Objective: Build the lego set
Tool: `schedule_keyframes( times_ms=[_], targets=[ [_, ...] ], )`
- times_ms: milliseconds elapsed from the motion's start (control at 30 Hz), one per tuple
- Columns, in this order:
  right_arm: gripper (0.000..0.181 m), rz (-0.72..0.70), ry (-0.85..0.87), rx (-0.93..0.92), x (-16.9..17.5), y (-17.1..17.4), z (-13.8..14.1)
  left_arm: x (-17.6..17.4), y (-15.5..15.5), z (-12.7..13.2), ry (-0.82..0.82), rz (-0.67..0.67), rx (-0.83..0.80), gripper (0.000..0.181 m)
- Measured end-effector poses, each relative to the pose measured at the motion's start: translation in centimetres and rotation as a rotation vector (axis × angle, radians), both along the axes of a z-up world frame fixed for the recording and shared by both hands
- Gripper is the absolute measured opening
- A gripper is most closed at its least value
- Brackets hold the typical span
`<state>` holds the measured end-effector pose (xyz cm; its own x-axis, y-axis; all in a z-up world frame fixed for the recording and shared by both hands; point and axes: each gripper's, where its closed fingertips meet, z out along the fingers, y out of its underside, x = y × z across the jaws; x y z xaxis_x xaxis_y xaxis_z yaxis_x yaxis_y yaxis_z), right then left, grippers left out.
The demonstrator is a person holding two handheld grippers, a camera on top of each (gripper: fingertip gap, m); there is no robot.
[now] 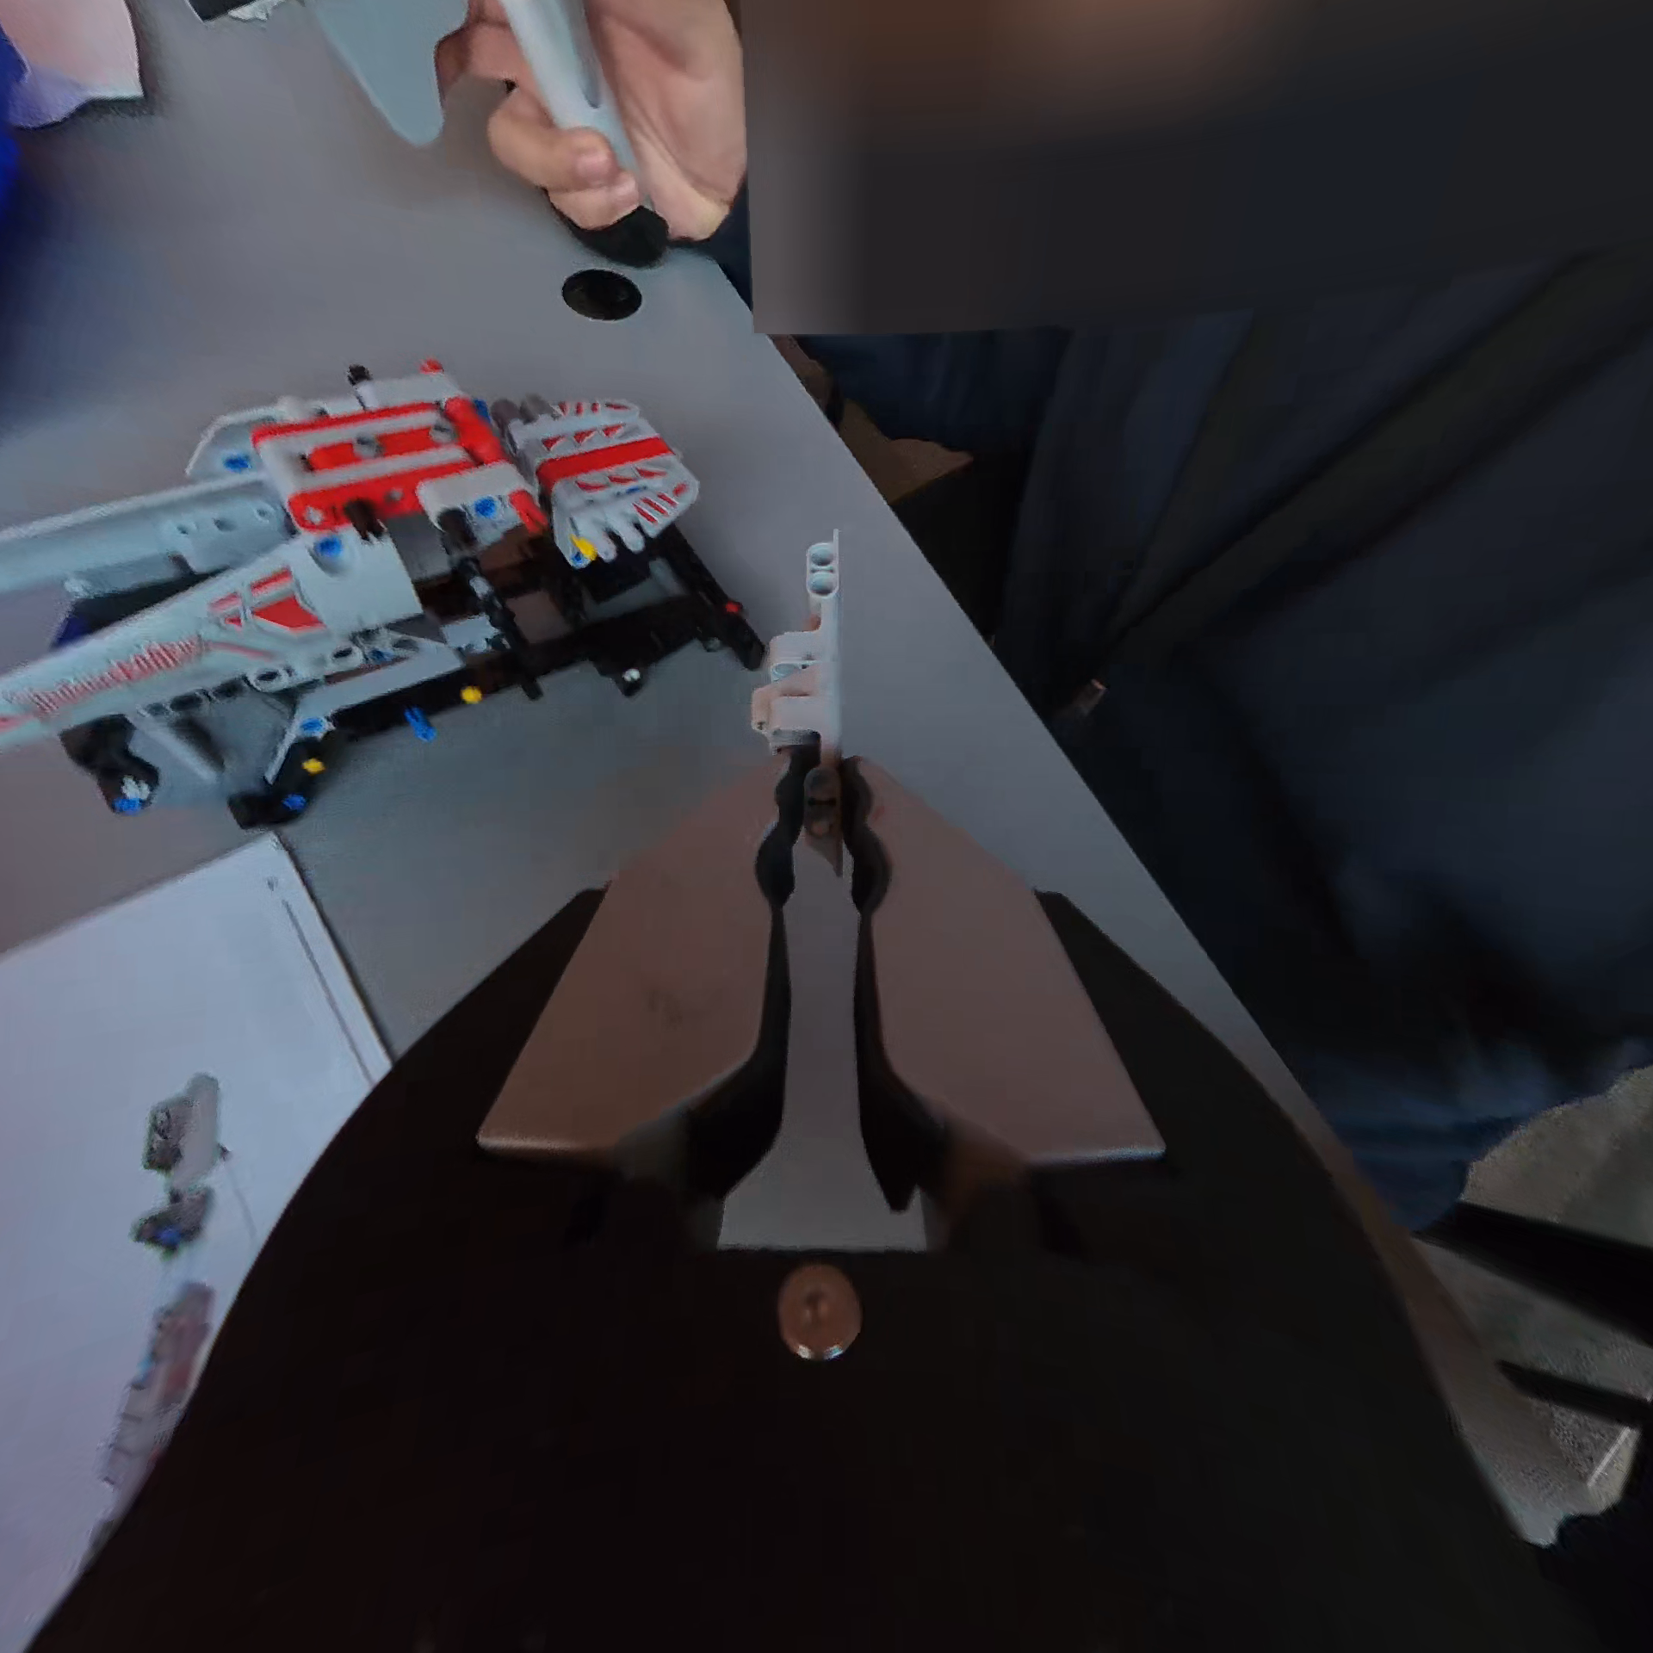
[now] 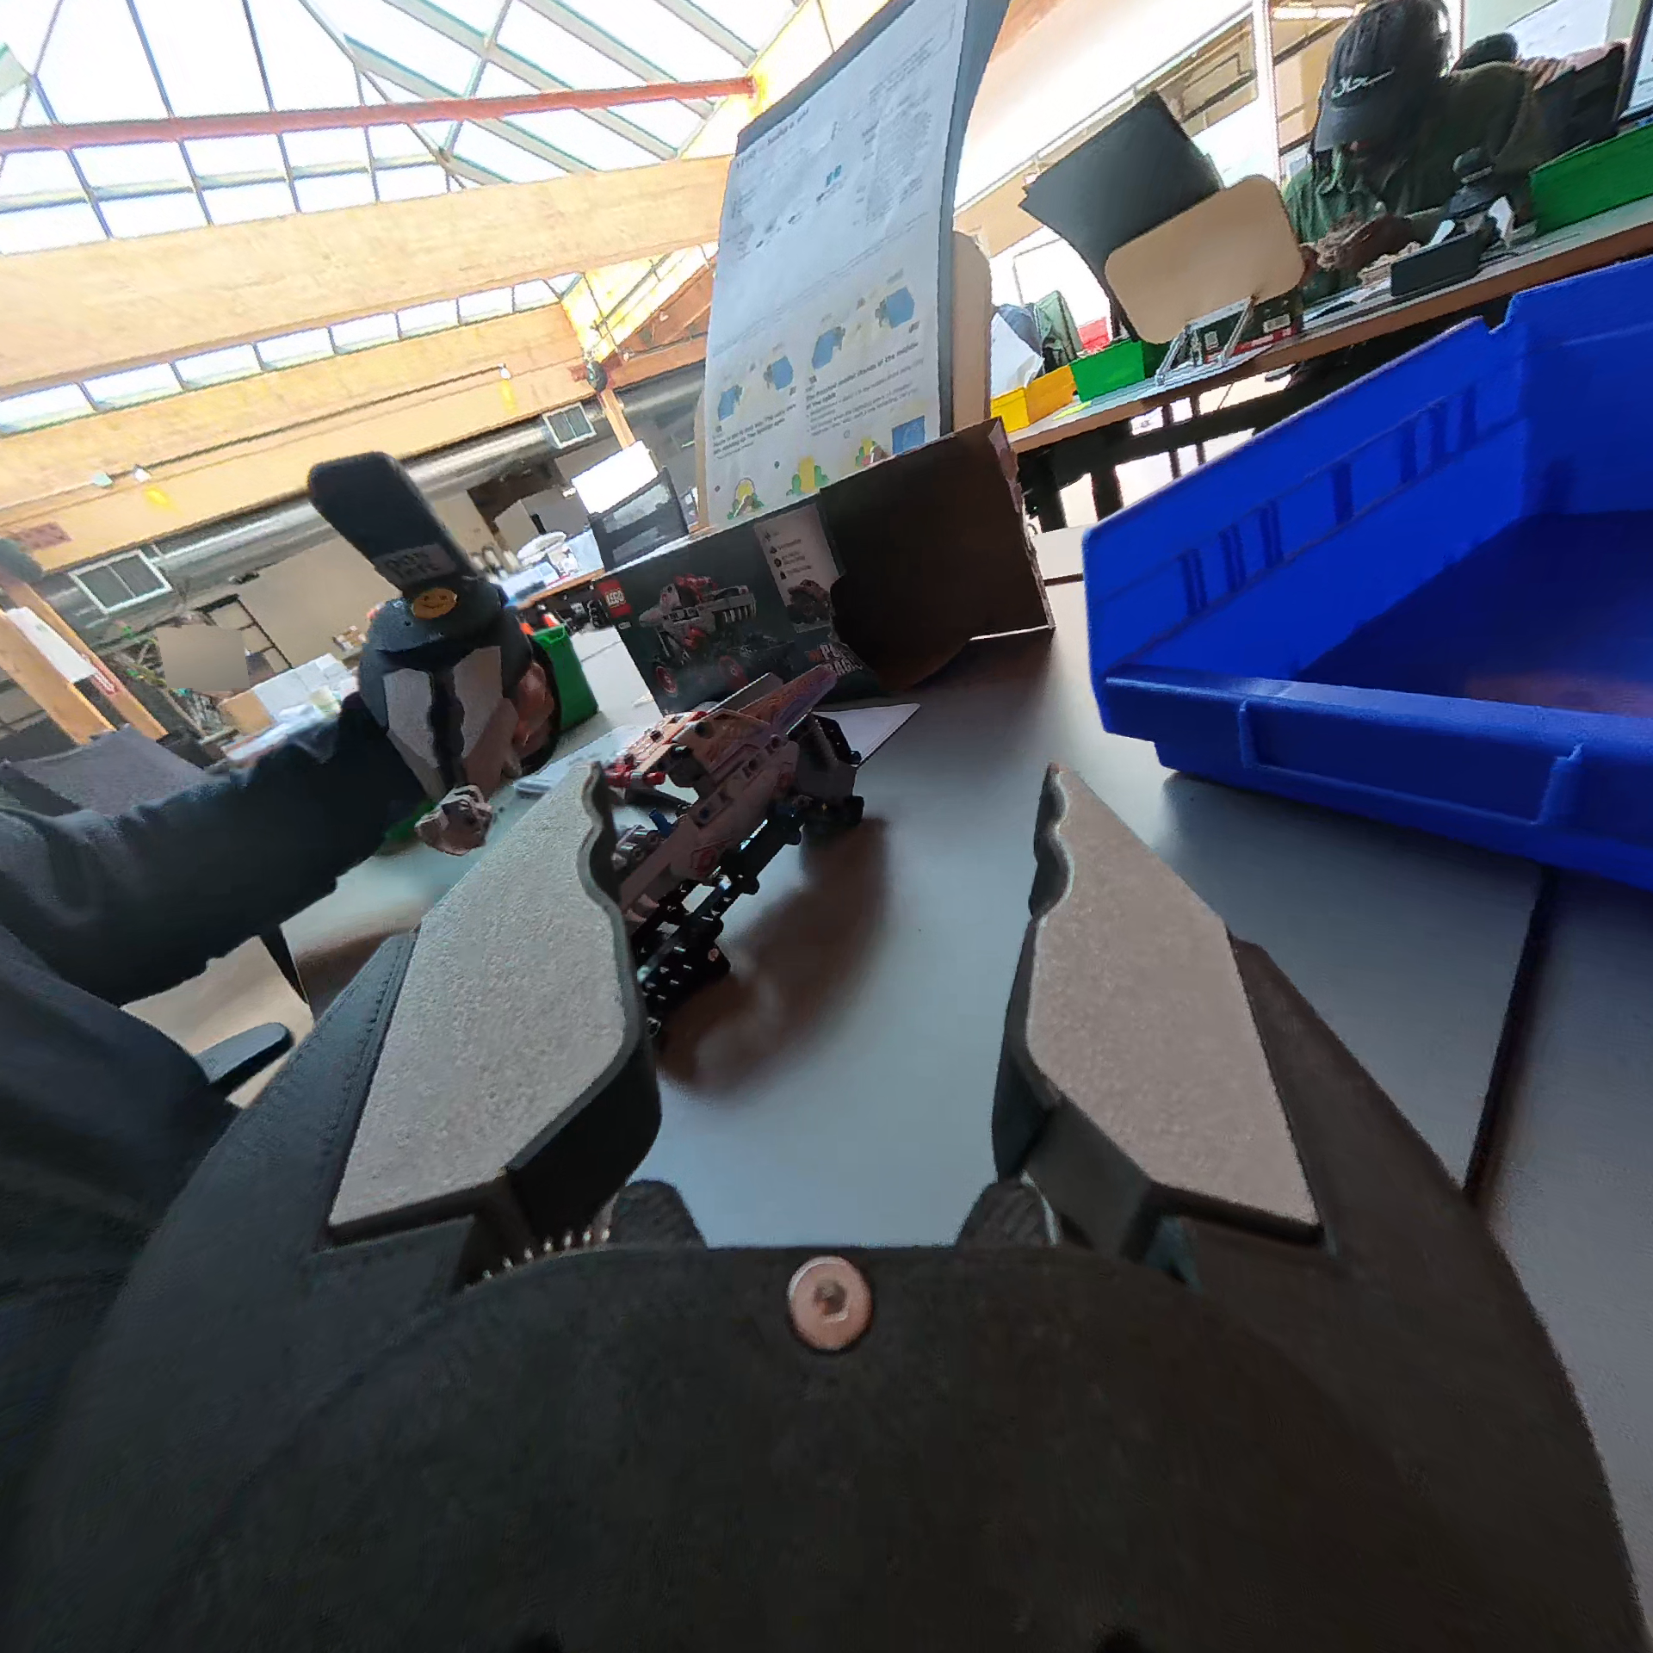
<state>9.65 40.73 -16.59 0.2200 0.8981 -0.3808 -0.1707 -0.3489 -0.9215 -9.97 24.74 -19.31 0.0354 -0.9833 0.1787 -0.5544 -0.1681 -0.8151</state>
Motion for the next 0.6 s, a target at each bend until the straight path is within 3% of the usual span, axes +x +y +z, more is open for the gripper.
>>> schedule_keyframes(
  times_ms=[167, 300, 433, 600],
  targets=[
    [0.096, -0.024, -0.177, 0.061, -1.8, -1.1, -1.5, -2.7, -1.9, -0.8, -0.026, 0.11, 0.041, 0.004],
    [0.102, 0.036, -0.318, 0.05, -6.5, -6.2, -3.3, -5.7, -2.0, -1.8, -0.021, 0.247, -0.005, 0.004],
    [0.105, -0.07, -0.512, 0.109, -10.0, -8.5, -5.0, -8.0, -2.6, -2.9, -0.025, 0.306, -0.053, 0.004],
    [0.097, -0.144, -0.593, 0.094, -12.1, -8.7, -5.4, -9.6, -3.7, -3.9, -0.012, 0.307, -0.04, 0.004]
  ],
)
